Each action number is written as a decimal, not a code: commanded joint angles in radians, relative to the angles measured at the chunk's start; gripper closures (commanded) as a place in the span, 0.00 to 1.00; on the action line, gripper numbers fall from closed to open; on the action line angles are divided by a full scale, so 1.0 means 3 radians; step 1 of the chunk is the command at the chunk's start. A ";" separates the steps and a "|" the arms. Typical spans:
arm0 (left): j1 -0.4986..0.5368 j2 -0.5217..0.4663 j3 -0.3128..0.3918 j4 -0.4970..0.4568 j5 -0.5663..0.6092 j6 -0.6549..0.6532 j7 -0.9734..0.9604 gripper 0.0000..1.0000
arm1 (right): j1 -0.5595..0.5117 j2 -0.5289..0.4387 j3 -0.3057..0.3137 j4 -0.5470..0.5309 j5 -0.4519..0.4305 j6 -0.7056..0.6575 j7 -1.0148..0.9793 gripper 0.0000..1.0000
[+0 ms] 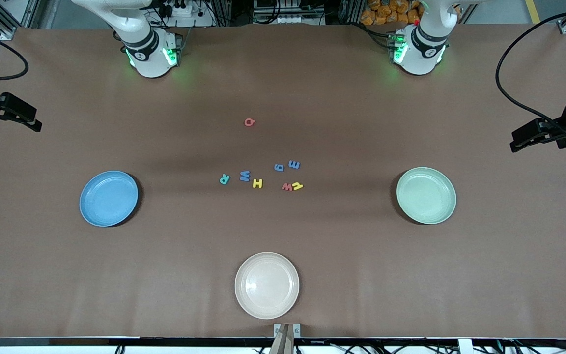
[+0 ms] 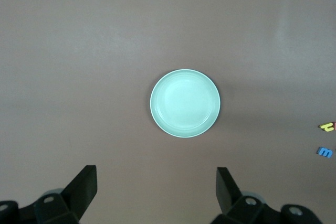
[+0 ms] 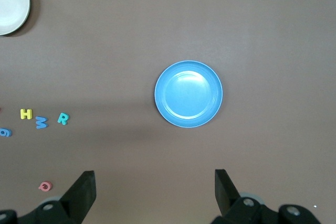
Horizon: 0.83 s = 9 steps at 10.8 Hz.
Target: Sort uppercase to blue plate, lowercase to green plate
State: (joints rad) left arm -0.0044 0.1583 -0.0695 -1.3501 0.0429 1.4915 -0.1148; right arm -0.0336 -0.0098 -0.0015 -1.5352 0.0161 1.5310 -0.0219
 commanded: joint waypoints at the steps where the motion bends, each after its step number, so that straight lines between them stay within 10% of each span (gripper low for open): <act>1: -0.0011 -0.0032 -0.0100 0.0006 0.0194 -0.0048 0.0035 0.00 | -0.0016 0.0017 0.0005 0.0045 0.0038 -0.0041 0.0042 0.00; 9: 0.0010 -0.0016 -0.0080 0.0001 0.0056 -0.0048 -0.0011 0.00 | -0.0006 0.0028 0.0005 0.0035 0.0038 -0.0041 0.0073 0.00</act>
State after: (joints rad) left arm -0.0051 0.1584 -0.0919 -1.3502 0.0713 1.4909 -0.1138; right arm -0.0331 -0.0055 -0.0014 -1.5354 0.0161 1.5302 -0.0121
